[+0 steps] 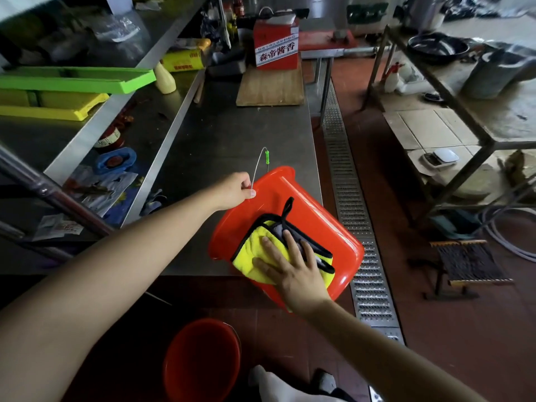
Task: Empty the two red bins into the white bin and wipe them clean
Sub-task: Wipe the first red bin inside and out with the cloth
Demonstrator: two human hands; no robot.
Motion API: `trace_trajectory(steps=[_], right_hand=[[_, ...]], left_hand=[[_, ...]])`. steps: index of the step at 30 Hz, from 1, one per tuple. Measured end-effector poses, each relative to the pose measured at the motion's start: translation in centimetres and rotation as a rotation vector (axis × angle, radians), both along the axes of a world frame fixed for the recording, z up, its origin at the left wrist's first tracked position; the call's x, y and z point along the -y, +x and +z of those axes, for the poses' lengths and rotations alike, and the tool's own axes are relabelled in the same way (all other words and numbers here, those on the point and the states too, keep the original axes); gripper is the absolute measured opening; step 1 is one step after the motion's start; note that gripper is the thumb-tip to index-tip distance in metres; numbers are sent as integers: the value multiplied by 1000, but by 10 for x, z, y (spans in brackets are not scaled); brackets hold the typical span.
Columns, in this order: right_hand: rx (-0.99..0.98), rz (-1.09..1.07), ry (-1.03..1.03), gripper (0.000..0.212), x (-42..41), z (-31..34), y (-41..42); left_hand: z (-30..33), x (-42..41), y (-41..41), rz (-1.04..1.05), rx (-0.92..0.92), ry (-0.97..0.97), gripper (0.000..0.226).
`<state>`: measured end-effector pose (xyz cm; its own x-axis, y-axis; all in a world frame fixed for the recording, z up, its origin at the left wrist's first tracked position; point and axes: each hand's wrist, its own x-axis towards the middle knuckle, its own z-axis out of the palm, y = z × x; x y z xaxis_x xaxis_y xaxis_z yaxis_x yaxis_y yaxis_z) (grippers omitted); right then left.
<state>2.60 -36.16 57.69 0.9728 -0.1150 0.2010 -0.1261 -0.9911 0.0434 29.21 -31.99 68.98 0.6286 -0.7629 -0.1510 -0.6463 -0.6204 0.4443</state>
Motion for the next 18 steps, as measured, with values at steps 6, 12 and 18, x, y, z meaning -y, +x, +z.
trace_trajectory(steps=[6, 12, 18], right_hand=[[25, -192, 260, 64, 80, 24, -9], [-19, -496, 667, 54, 137, 31, -11], [-1, -507, 468, 57, 84, 32, -14]], left_hand=[[-1, -4, -1, 16, -28, -8, 26], [1, -4, -8, 49, -29, -6, 25], [-4, -1, -9, 110, -45, -1, 22]])
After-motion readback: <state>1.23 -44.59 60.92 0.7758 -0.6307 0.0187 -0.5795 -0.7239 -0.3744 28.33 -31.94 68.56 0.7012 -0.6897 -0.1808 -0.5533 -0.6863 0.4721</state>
